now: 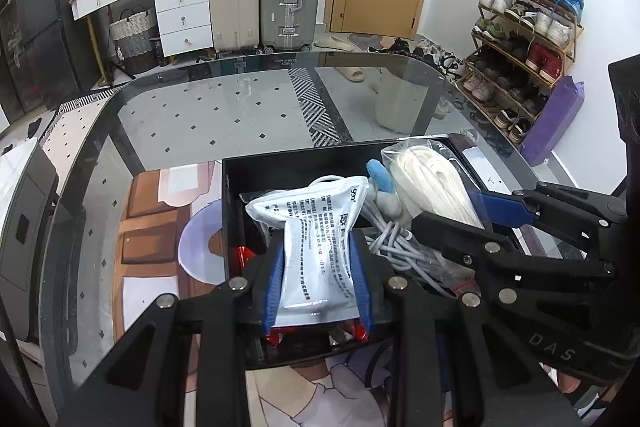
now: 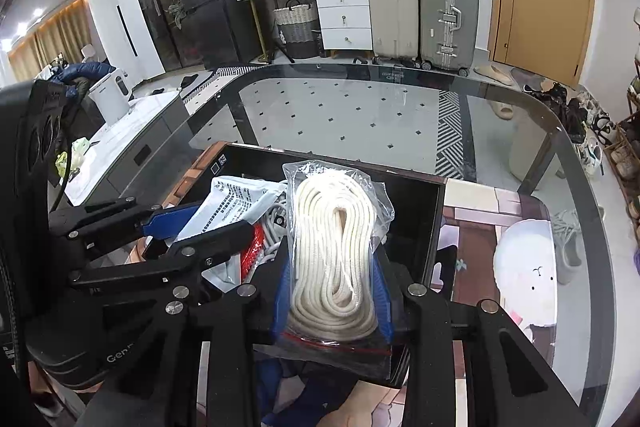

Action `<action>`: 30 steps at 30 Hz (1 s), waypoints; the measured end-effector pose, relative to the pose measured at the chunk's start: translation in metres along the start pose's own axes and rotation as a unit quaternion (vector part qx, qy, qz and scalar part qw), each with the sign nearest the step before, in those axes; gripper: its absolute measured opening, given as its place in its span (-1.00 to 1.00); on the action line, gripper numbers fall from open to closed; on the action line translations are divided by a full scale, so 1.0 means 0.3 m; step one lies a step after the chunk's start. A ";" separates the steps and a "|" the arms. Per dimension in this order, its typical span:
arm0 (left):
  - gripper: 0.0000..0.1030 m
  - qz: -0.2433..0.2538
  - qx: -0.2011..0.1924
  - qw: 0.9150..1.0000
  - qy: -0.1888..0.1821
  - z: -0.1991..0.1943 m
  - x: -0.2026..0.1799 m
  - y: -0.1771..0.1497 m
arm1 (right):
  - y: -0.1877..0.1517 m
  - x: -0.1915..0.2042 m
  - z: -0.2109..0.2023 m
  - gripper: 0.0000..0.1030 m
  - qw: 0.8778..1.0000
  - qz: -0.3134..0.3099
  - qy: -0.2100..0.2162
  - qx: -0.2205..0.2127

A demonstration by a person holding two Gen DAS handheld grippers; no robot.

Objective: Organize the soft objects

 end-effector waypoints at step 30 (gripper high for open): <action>0.46 -0.011 -0.067 0.997 0.039 -0.121 0.052 -0.003 | -0.015 0.039 -0.110 -0.02 1.000 -0.006 -0.011 -0.024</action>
Point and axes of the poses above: each gripper's, at about its wrist camera, not at the fingertips, and z roughly the way its jaws point, x to its left, y to its top, the point moved 3 cm from there along z, roughly the way its jaws point, and after that the axes turned 11 degrees about z, right-handed, at the moved point
